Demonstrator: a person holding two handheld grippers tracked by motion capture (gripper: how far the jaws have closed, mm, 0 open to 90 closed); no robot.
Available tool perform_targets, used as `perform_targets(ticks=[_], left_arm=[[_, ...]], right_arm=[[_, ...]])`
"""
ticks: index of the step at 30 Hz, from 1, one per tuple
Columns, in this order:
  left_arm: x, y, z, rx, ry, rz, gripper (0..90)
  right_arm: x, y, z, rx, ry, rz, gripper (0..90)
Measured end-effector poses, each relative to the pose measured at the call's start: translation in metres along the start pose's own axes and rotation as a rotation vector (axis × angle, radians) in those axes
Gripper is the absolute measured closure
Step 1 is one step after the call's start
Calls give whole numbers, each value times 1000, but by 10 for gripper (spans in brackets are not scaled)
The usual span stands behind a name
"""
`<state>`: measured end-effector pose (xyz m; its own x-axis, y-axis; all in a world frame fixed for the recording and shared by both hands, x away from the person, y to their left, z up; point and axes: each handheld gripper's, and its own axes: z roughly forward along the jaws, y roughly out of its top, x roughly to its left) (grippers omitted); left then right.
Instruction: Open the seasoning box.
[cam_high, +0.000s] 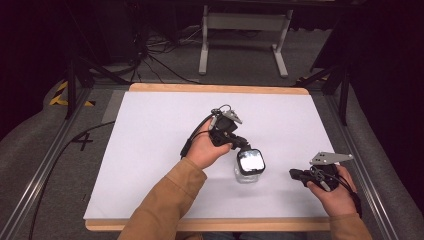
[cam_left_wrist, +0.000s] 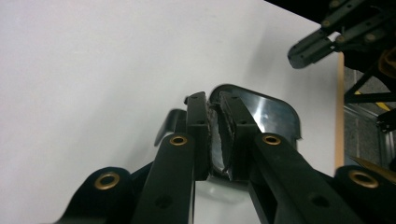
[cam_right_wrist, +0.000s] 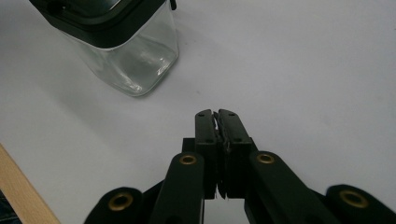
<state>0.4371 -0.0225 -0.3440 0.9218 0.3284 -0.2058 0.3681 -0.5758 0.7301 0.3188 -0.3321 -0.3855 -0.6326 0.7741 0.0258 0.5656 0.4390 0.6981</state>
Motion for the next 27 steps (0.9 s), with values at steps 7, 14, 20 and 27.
perform_targets(ticks=[7,14,20,27], left_arm=[[11,5,14,2,5,-3,835],[16,4,21,13,-11,-18,847],[14,3,24,21,-12,-13,856],[15,3,24,23,-16,-36,877]], right_arm=[[1,-1,1,5,9,-5,876],[2,0,5,15,16,-9,871],[3,-1,5,18,13,-11,870],[4,0,6,17,14,-17,869]])
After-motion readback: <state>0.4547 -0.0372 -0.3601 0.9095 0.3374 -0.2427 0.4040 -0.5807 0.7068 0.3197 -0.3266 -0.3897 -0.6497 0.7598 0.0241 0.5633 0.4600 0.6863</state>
